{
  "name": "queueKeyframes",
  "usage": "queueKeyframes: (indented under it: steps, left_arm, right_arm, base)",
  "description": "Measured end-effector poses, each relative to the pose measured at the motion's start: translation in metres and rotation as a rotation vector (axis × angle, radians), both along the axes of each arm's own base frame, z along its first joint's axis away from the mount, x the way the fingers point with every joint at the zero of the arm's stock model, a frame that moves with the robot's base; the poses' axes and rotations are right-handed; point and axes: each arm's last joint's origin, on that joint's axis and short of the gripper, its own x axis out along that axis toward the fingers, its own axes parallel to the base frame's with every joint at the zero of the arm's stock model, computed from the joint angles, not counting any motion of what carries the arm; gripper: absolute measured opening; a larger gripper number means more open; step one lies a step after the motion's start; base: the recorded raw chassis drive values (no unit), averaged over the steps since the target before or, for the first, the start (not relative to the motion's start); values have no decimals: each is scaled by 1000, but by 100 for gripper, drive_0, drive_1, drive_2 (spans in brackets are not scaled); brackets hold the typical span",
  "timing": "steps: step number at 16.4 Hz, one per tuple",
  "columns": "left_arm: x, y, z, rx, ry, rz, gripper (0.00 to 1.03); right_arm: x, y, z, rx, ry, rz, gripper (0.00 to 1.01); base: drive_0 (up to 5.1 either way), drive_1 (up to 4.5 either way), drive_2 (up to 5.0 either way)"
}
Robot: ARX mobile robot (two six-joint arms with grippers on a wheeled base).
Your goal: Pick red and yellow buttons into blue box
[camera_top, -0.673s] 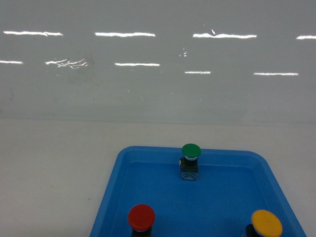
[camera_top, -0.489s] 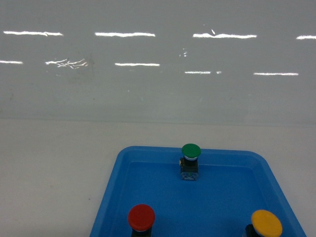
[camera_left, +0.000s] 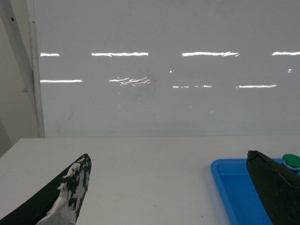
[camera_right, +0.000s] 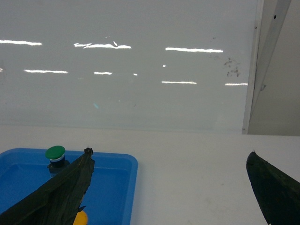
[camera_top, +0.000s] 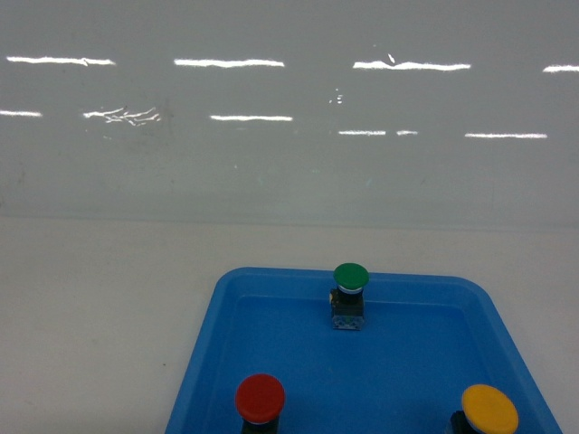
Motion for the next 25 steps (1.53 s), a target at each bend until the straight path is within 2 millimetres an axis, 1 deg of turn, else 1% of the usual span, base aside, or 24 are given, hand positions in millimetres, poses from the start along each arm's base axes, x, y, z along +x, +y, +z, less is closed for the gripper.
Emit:
queueKeyframes:
  steps: [6, 7, 9, 10, 13, 15, 16, 17, 18, 19, 21, 22, 23, 25]
  left_arm:
    - [0, 0, 0, 0, 0, 0, 98]
    - [0, 0, 0, 0, 0, 0, 98]
    - [0, 0, 0, 0, 0, 0, 98]
    - [0, 0, 0, 0, 0, 0, 98]
    - [0, 0, 0, 0, 0, 0, 98]
    - [0, 0, 0, 0, 0, 0, 98]
    - [0, 0, 0, 0, 0, 0, 98]
    - [2, 0, 5, -6, -45, -24, 98]
    - [11, -1, 11, 6, -67, -52, 98]
    - [20, -5, 9, 23, -5, -71, 98]
    - [41, -20, 15, 73, 135, -164, 98]
    - [48, -27, 15, 94, 182, -188, 98]
    - [53, -32, 14, 103, 243, -221, 98]
    - [66, -48, 4, 156, 312, -265, 98]
  right_arm:
    - [0, 0, 0, 0, 0, 0, 98]
    - [3, 1, 5, -6, -44, 9, 98]
    - [15, 12, 7, -17, -50, 33, 98]
    - [24, 22, 7, -20, -47, 56, 98]
    - [44, 39, -2, -40, 22, 93, 98]
    - [63, 50, 1, -51, 51, 109, 98]
    - [70, 55, 4, -55, 61, 112, 98]
    - [73, 61, 5, -59, 67, 112, 98]
    - [75, 67, 7, -62, 67, 119, 98]
    - [76, 71, 8, -63, 68, 127, 98]
    - [79, 77, 5, -75, 90, 122, 98]
    - [80, 81, 4, -83, 99, 134, 98]
    - [80, 84, 2, -87, 104, 141, 98]
    - [84, 90, -5, -98, 130, 143, 98]
  base:
    - [0, 0, 0]
    - [0, 0, 0]
    - [0, 0, 0]
    - [0, 0, 0]
    - [0, 0, 0]
    - [0, 0, 0]
    - [0, 0, 0]
    - [0, 0, 0]
    - [0, 0, 0]
    - [0, 0, 0]
    - [0, 0, 0]
    - [0, 0, 0]
    - [0, 0, 0]
    - [0, 0, 0]
